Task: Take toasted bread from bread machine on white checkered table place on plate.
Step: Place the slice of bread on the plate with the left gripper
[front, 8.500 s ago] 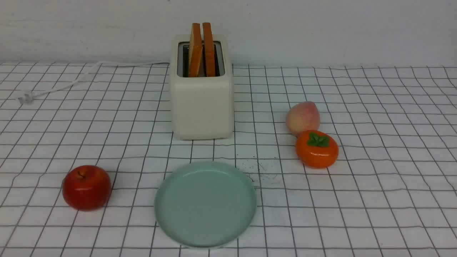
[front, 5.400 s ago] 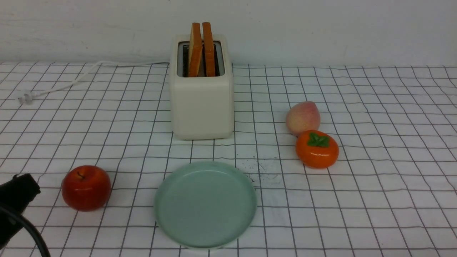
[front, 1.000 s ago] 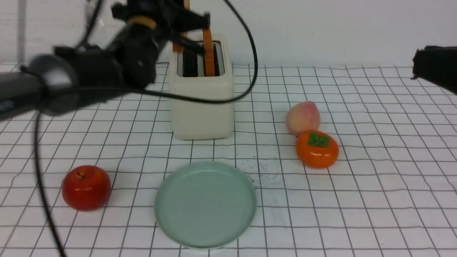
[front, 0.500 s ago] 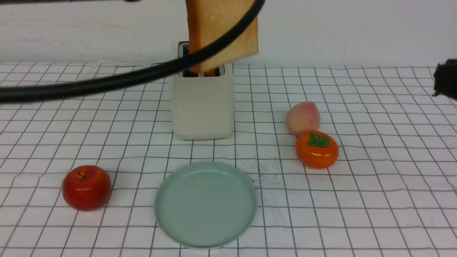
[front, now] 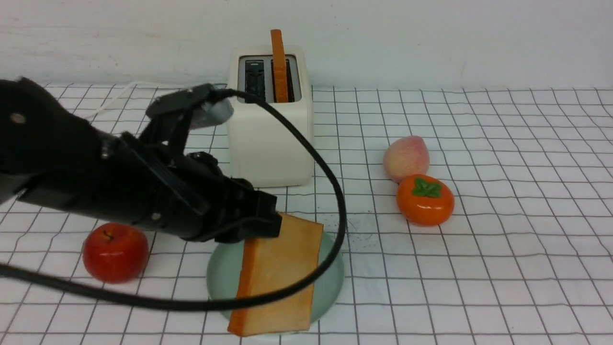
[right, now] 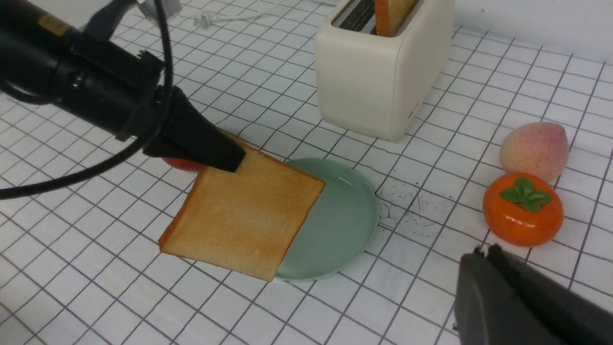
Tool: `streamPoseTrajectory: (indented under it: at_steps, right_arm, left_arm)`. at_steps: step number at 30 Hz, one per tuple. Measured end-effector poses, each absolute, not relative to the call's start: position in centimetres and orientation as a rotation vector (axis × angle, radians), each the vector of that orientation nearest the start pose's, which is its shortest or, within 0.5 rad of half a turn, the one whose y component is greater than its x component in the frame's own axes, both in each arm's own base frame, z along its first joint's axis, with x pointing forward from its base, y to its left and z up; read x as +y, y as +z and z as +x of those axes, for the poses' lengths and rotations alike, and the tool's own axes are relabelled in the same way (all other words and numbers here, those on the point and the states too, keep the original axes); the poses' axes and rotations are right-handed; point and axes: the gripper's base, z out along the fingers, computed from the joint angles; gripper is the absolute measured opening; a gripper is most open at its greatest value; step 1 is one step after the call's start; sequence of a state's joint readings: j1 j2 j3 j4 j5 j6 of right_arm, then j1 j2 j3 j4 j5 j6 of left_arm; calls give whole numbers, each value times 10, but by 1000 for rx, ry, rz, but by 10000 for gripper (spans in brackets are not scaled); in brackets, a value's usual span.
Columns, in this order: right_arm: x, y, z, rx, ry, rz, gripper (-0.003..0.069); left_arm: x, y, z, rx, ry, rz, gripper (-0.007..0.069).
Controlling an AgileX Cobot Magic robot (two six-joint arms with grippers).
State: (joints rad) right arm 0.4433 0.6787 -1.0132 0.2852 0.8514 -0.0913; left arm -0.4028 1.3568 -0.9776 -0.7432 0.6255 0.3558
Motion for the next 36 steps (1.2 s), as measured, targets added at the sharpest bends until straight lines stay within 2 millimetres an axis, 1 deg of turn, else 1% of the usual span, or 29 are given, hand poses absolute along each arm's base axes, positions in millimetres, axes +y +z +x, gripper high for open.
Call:
streamPoseTrajectory:
  at_steps: [1, 2, 3, 5, 6, 9, 13, 14, 17, 18, 20, 21, 22, 24, 26, 28, 31, 32, 36]
  right_arm:
    - [63, 417, 87, 1963, 569, -485, -18]
    - [63, 417, 86, 1965, 573, -485, -18]
    - [64, 416, 86, 1974, 582, -488, -17]
    - [64, 416, 85, 1982, 587, -491, -17]
    - [64, 415, 84, 1997, 589, -497, -16]
    - [64, 412, 83, 2030, 587, -513, -15]
    - [64, 406, 79, 2094, 583, -544, -10]
    - [64, 406, 79, 2094, 583, -544, -10]
    - [62, 399, 74, 2191, 574, -563, -8]
    - [62, 399, 74, 2196, 574, -564, -8]
    - [60, 396, 72, 2239, 562, -565, -8]
    - [59, 394, 71, 2270, 558, -563, -8]
    - [59, 394, 71, 2270, 558, -563, -8]
    - [58, 392, 69, 2304, 552, -560, -6]
    - [58, 391, 69, 2315, 553, -555, -5]
    - [58, 388, 70, 2327, 554, -552, -4]
    - [59, 378, 71, 2368, 553, -543, -3]
    - [59, 378, 71, 2368, 553, -543, -2]
    - [60, 370, 72, 2398, 552, -537, -2]
  left_arm:
    - [-146, 292, 252, 2393, -808, 340, 105]
    - [-147, 291, 252, 2397, -810, 337, 105]
    - [-150, 282, 260, 2409, -812, 317, 105]
    - [-151, 277, 263, 2421, -816, 302, 105]
    - [-153, 268, 268, 2444, -824, 281, 105]
    - [-156, 254, 275, 2480, -823, 262, 105]
    - [-158, 243, 283, 2491, -807, 221, 105]
    - [-158, 243, 283, 2491, -806, 220, 105]
    - [-158, 241, 285, 2491, -820, 189, 105]
    - [-159, 242, 285, 2492, -827, 186, 105]
    - [-160, 247, 282, 2487, -864, 185, 105]
    - [-159, 255, 279, 2457, -882, 200, 105]
    - [-159, 257, 278, 2452, -883, 202, 105]
    - [-157, 269, 278, 2383, -867, 199, 105]
    - [-155, 273, 281, 2349, -847, 181, 105]
    - [-155, 272, 282, 2342, -836, 173, 105]
    - [-157, 259, 289, 2375, -817, 156, 105]
    - [-157, 258, 290, 2378, -815, 154, 105]
    - [-158, 240, 299, 2408, -777, 121, 105]
